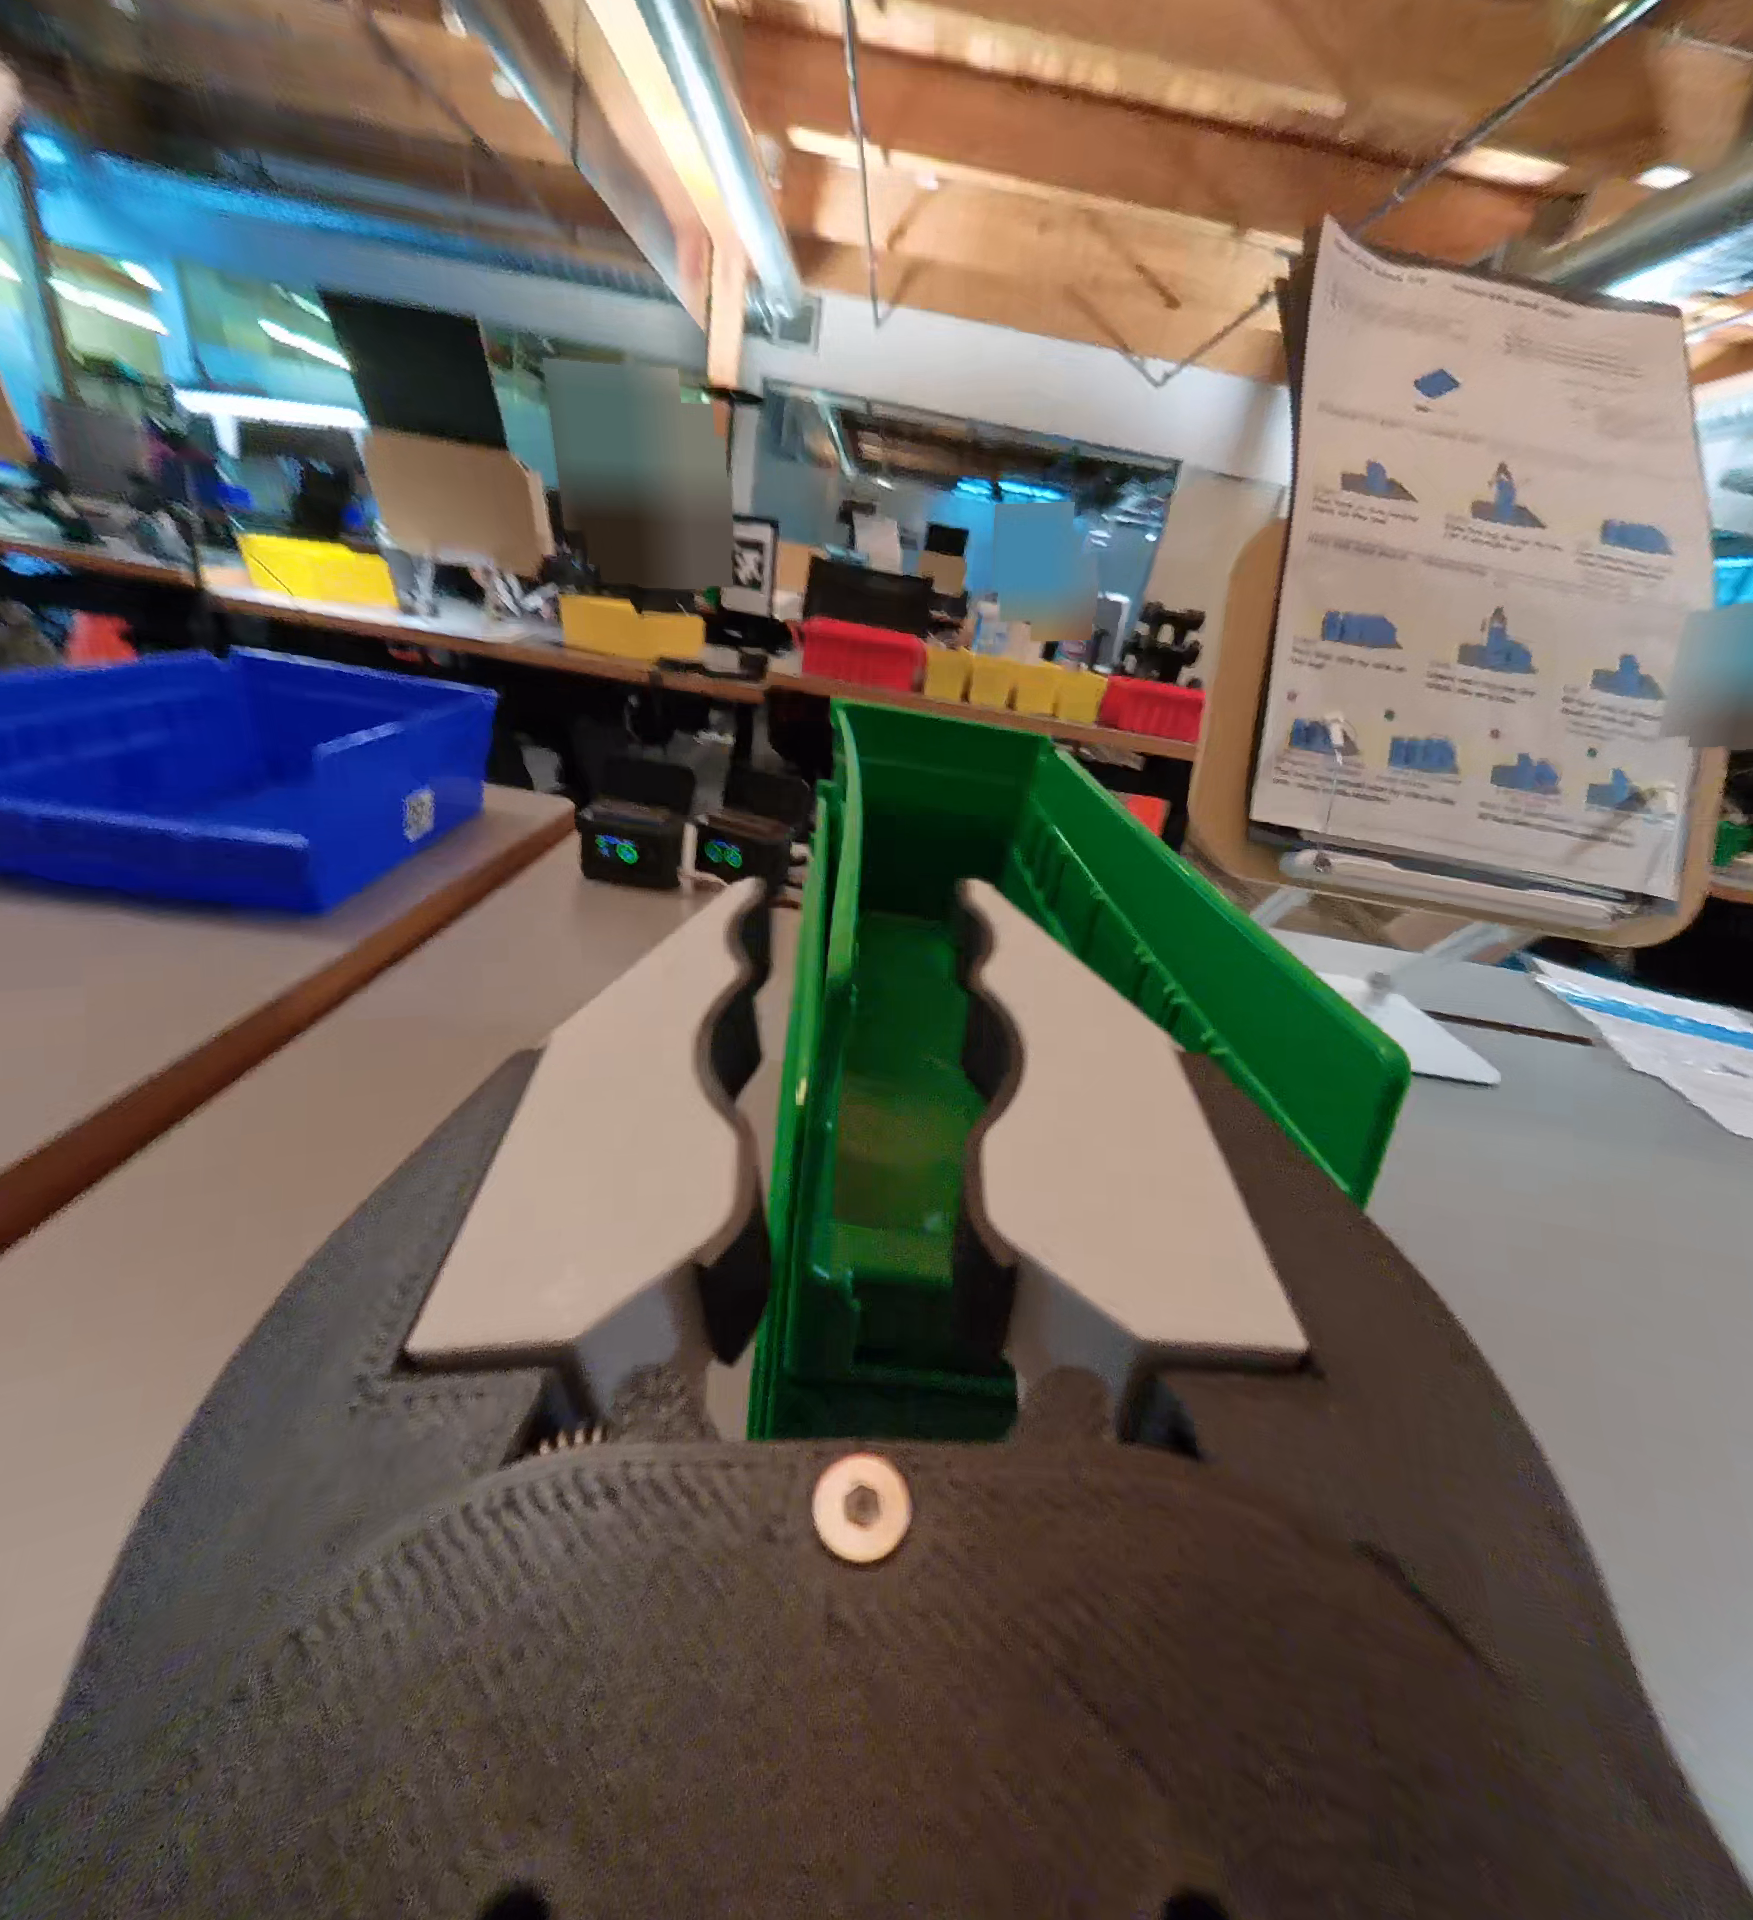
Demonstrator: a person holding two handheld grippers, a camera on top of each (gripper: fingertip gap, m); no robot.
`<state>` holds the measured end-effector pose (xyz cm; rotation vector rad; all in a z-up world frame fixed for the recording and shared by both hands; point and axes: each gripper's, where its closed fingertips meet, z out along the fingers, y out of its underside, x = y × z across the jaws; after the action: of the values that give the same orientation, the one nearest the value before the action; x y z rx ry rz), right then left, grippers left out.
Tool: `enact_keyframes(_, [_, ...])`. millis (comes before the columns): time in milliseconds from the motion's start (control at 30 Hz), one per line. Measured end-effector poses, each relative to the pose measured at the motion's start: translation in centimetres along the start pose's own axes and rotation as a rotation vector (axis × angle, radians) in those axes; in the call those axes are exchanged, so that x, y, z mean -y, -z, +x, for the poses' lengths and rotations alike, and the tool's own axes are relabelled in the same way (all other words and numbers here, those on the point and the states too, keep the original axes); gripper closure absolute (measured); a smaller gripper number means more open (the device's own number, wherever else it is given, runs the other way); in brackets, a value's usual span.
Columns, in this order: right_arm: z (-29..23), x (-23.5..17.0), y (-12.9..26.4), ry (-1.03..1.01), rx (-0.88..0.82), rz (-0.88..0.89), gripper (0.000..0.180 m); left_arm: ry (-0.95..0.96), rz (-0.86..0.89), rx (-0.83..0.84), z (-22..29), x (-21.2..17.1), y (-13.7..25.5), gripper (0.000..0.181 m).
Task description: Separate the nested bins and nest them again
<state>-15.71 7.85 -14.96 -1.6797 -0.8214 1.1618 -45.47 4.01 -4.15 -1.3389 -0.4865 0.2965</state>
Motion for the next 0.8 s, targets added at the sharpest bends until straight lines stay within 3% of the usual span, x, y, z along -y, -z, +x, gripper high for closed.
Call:
enact_keyframes(133, [0.0, -0.2, -0.1, -0.011, 0.007, -0.009, 0.175, -0.071, 0.035, 0.047, 0.2, 2.1, 0.3, 0.117])
enact_keyframes(233, [-0.1, -0.1, -0.2, -0.015, 0.019, -0.011, 0.166, -0.023, 0.033, 0.031, 0.2, 4.2, 0.6, 0.105])
enact_keyframes(367, [1.0, 0.7, 0.0, 0.072, -0.042, 0.010, 0.139, 0.072, -0.081, -0.058, 1.0, 3.4, 0.3, 0.103])
enact_keyframes(500, [2.6, 0.8, -0.1, 0.216, -0.127, -0.019, 0.107, 0.041, -0.099, -0.068, 1.9, 2.7, 0.2, 0.102])
enact_keyframes(633, [4.0, 0.9, -0.1, 0.349, -0.209, -0.043, 0.100, 0.035, -0.114, -0.125, 3.8, 3.0, 0.4, 0.095])
enact_keyframes(800, [3.8, 0.9, -0.1, 0.373, -0.212, -0.039, 0.098, 0.039, -0.141, -0.127, 3.9, 2.5, 0.3, 0.092])
